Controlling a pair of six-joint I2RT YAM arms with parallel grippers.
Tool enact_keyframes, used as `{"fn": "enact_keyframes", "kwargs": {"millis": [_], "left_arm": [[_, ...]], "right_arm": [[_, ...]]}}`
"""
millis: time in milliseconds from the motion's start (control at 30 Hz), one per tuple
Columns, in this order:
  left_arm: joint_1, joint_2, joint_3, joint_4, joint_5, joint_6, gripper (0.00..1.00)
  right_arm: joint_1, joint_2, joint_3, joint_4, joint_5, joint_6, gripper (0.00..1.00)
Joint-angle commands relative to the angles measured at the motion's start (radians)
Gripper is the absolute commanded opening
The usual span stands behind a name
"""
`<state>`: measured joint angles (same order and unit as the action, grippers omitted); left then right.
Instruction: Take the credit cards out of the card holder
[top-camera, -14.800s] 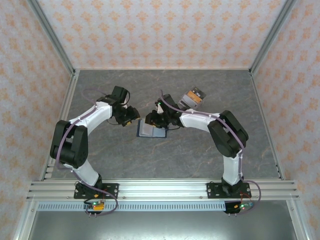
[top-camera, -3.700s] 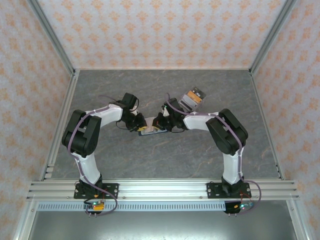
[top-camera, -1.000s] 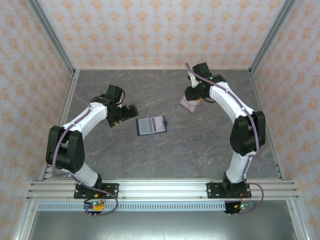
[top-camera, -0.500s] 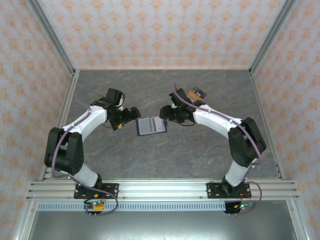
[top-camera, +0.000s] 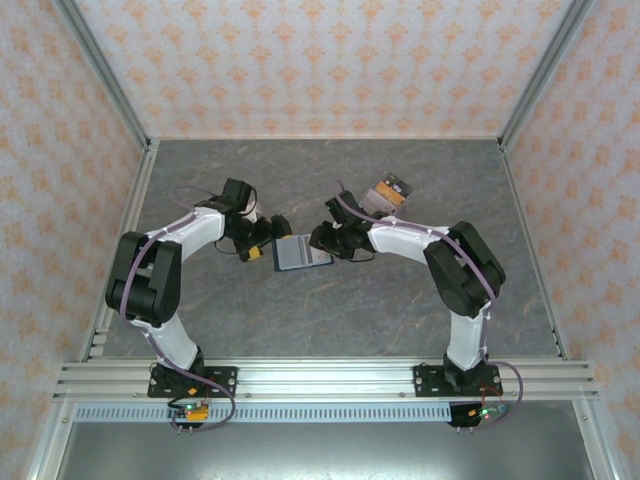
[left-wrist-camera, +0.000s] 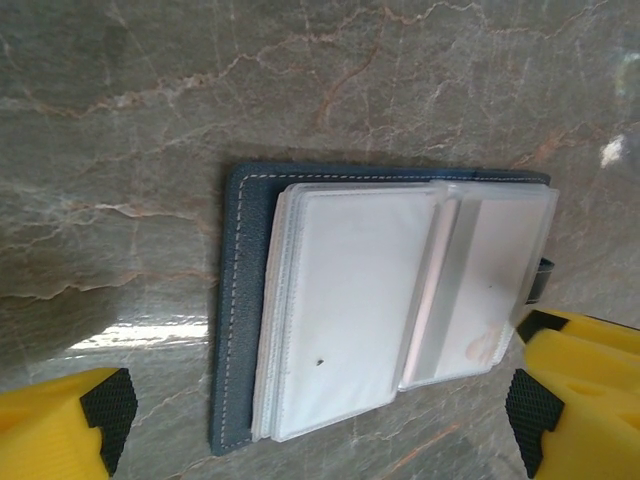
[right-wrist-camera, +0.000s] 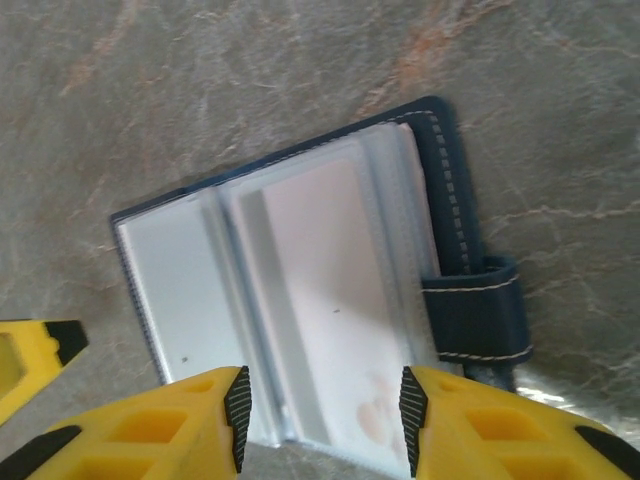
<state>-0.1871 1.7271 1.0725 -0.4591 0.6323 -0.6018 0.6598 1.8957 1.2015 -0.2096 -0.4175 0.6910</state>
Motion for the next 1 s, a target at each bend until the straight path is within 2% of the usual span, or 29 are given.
{"fn": "enact_keyframes", "kwargs": {"millis": [0, 167, 433, 567, 667, 833, 967], "left_arm": [[0.007, 0.009, 0.018, 0.029, 0.023, -0.016, 0.98], [0.006, 0.032, 0.022, 0.046, 0.041, -0.04, 0.97], [0.004, 0.051, 0.007, 0.096, 0.076, -0.081, 0.98], [0.003, 0.058, 0.01, 0.091, 0.076, -0.068, 0.97], [0.003, 0.074, 0.021, 0.071, 0.078, -0.055, 0.98], [0.004, 0.092, 0.023, 0.063, 0.078, -0.049, 0.97], [0.003, 0.097, 0.026, 0.065, 0.092, -0.047, 0.97]], "right_arm": [[0.0, 0.018, 0.027, -0.056, 0.082, -0.016, 0.47], [0.001, 0.024, 0.023, -0.056, 0.085, -0.046, 0.51], [0.001, 0.0, -0.03, 0.05, -0.016, -0.06, 0.42], [0.003, 0.001, -0.036, 0.084, -0.087, -0.069, 0.42], [0.004, 0.004, -0.034, 0.075, -0.073, -0.069, 0.43], [0.003, 0.014, -0.04, 0.119, -0.121, -0.053, 0.42], [0.004, 0.006, -0.062, 0.217, -0.173, -0.012, 0.41]]}}
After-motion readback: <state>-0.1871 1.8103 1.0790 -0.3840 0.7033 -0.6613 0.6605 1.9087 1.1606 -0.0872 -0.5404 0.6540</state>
